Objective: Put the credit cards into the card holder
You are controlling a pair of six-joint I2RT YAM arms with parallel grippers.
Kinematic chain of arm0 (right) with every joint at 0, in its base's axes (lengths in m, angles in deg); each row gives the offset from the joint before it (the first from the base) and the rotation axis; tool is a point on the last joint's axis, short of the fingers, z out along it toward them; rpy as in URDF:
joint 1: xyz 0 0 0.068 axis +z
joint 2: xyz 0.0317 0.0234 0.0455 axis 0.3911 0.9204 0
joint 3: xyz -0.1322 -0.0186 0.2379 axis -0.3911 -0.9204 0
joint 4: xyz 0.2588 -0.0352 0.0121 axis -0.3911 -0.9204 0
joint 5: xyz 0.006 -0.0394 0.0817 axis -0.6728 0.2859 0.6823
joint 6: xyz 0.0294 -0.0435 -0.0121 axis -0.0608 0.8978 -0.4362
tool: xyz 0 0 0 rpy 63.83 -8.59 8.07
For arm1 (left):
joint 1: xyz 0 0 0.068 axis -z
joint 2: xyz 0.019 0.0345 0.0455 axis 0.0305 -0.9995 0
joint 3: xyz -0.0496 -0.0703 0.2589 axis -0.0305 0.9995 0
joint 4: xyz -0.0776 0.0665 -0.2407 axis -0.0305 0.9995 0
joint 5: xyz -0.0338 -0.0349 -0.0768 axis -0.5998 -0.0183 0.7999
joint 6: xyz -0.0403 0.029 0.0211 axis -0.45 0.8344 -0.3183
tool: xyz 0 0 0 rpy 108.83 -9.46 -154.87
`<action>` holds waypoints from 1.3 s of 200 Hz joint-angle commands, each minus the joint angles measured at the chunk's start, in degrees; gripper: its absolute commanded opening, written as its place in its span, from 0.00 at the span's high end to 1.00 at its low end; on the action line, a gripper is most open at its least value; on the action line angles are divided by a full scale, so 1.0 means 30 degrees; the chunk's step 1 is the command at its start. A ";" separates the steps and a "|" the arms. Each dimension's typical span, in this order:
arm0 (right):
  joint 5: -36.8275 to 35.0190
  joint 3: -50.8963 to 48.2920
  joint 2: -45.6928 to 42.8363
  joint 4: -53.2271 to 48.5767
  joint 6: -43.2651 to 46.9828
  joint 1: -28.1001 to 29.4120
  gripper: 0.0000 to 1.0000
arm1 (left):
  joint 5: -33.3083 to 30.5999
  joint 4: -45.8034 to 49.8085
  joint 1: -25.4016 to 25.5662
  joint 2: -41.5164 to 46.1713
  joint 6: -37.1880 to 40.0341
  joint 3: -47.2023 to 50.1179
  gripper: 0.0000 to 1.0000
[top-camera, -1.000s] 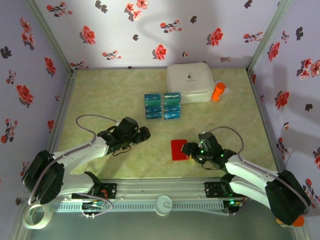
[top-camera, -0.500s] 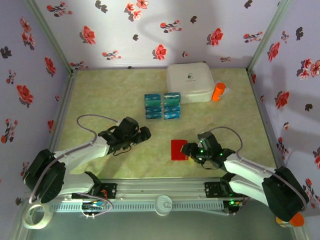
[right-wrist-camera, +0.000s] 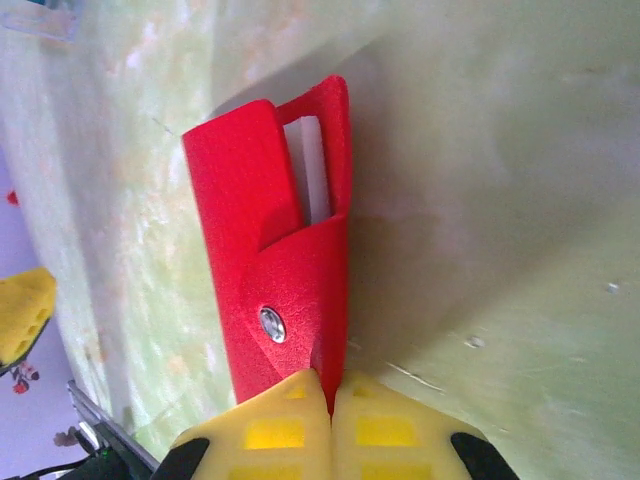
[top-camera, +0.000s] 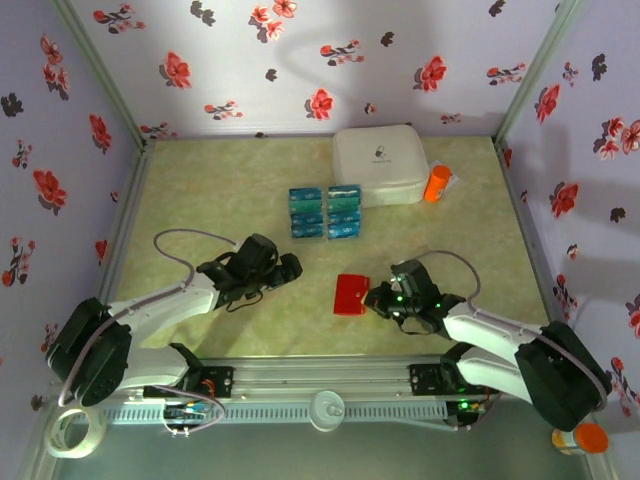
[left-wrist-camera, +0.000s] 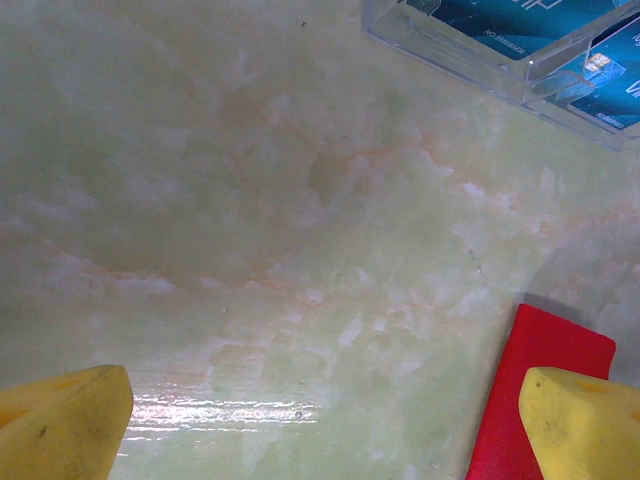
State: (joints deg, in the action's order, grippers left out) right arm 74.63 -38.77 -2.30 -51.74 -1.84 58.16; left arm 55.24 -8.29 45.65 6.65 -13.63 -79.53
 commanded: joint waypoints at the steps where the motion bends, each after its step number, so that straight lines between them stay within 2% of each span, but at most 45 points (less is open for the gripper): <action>1: 0.0491 0.0995 -0.0075 0.0908 -0.0327 0.0066 1.00 | -0.0242 -0.0160 0.0096 0.0041 0.0026 -0.0185 0.00; 37: 0.1300 0.2454 0.0120 0.1481 -0.0677 0.0066 1.00 | -0.0529 0.0371 -0.0708 0.0936 0.0786 -0.0569 0.00; 64: 0.2120 0.4151 0.0934 0.2286 -0.0980 0.0095 1.00 | 0.0166 -0.0159 -0.1766 0.2120 0.1540 -0.0750 0.00; 84: 0.2844 0.5540 0.2126 0.3417 -0.1340 0.0302 1.00 | 0.1422 -0.1182 -0.2822 0.3005 0.1952 -0.0716 0.00; 124: 0.3944 0.8362 0.5020 0.5286 -0.1649 0.1657 1.00 | 0.5468 -0.4120 -0.5541 0.4026 0.1618 -0.0029 0.00; 169: 0.4335 1.0245 0.7364 0.6955 -0.2284 0.2839 1.00 | 0.6994 -0.5026 -0.6465 0.4332 0.1486 0.0092 0.03; 213: 0.4691 1.0650 0.8338 0.8400 -0.3024 0.3221 1.00 | 0.8092 -0.7739 -0.7113 0.4447 -0.0052 0.1519 0.19; 236: 0.4700 1.0650 0.8435 0.8555 -0.3116 0.3310 1.00 | 0.8474 -0.8657 -0.7359 0.4439 -0.0499 0.1964 0.34; 260: 0.4693 1.0679 0.8441 0.8569 -0.3127 0.3386 1.00 | 0.8554 -0.9148 -0.7448 0.4414 -0.0796 0.2176 0.55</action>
State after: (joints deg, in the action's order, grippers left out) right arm 87.28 -8.61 22.85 -29.38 -10.41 67.69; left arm 78.80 -30.75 23.94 19.11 -14.24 -73.80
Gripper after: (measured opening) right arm 0.057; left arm 0.521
